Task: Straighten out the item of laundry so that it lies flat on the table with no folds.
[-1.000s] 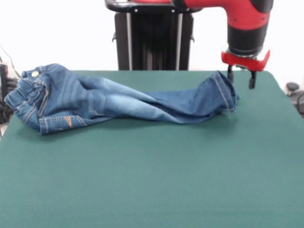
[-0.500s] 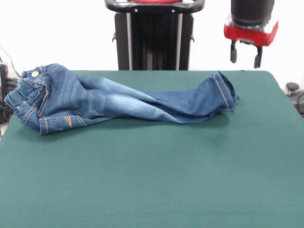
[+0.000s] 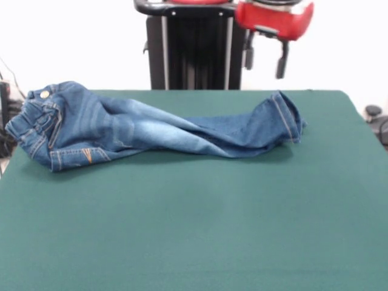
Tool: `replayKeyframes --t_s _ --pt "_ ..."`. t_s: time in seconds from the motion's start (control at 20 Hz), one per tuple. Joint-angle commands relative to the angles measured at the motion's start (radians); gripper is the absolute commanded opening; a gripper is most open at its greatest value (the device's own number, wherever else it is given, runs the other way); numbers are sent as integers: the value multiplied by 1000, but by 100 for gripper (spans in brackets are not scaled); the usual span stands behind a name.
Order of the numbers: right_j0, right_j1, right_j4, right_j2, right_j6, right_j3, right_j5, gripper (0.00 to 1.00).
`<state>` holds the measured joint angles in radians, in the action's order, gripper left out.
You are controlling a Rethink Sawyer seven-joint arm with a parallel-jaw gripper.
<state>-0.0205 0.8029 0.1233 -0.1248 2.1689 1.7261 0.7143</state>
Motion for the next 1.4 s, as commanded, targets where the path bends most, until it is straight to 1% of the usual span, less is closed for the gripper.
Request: replayKeyframes --t_s 0.05,0.25,0.35,0.45,0.6,0.75,0.85,1.05,1.15,1.25,1.4 --pt "-14 -108 -89 -45 125 0 -89 100" --pt "-13 -153 -129 -71 141 18 -172 100" --pt "-14 -183 -137 -77 151 34 -231 100" --pt "-15 -207 -144 -82 151 46 -255 100" --pt "-33 -209 -150 -67 114 94 -261 100" --pt "-50 -212 -157 -53 120 151 -348 100" --pt "-51 -236 -171 -64 135 154 -412 100" --pt "-9 -292 -179 -141 175 117 -455 100" --pt "-14 -328 -180 -159 165 101 -485 100" --pt "-38 -334 -187 -152 133 102 -482 100" --pt "-51 -323 -197 -166 115 125 -469 100"
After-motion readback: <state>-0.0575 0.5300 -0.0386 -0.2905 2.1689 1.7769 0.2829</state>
